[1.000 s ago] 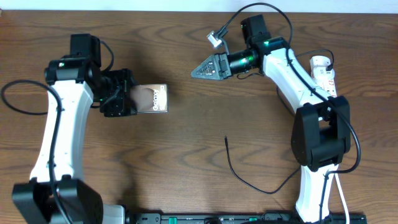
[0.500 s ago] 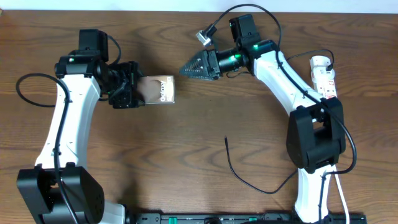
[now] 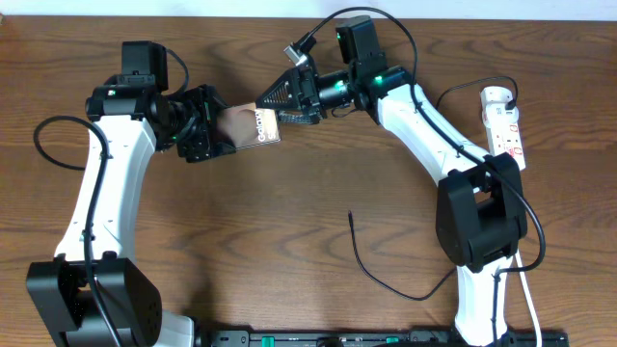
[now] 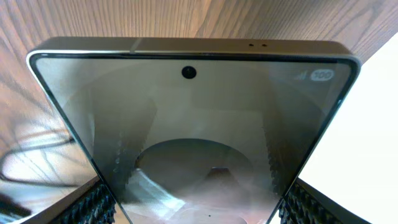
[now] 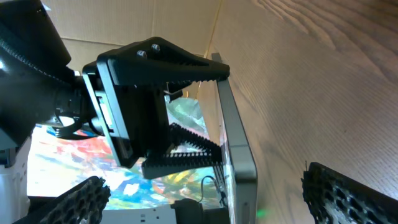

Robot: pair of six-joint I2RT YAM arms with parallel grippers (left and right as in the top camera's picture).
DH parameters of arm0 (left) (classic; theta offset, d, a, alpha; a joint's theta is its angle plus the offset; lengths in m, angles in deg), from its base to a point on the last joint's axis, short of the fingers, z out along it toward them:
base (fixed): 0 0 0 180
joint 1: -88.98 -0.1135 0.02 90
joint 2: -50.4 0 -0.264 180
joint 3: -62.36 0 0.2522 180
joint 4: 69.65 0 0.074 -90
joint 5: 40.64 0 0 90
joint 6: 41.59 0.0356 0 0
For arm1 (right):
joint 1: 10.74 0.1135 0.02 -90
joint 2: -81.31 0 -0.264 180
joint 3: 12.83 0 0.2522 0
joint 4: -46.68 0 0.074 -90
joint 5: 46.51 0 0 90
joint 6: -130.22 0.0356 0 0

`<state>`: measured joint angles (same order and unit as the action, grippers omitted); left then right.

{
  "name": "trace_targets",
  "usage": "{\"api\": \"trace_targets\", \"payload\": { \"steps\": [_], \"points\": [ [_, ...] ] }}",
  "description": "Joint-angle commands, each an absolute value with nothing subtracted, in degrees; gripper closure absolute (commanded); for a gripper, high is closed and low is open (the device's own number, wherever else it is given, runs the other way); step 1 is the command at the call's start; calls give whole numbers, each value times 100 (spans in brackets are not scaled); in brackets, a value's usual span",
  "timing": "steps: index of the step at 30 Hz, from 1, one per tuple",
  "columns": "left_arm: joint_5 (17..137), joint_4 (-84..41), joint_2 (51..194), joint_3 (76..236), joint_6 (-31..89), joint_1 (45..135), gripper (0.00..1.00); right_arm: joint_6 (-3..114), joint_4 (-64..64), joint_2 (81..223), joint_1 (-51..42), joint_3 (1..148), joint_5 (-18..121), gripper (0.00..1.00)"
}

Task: Plug charger to phone and switch on socket
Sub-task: 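Swing the right gripper toward the phone held by the left gripper, then close the right gripper on the phone's side edge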

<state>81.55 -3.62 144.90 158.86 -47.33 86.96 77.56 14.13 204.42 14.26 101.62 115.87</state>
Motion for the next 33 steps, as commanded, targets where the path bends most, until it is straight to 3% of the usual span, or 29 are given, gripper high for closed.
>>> {"api": "trace_targets", "payload": {
  "steps": [1,33],
  "points": [
    [8607,-375,14459,15932,-5264,8709,93,7866,1437,20413,1445,10249,11561,1],
    [8767,-355,14459,15932,-5673,8895,93,7595,1452,20413,1861,10249,10743,3]
  ]
}}
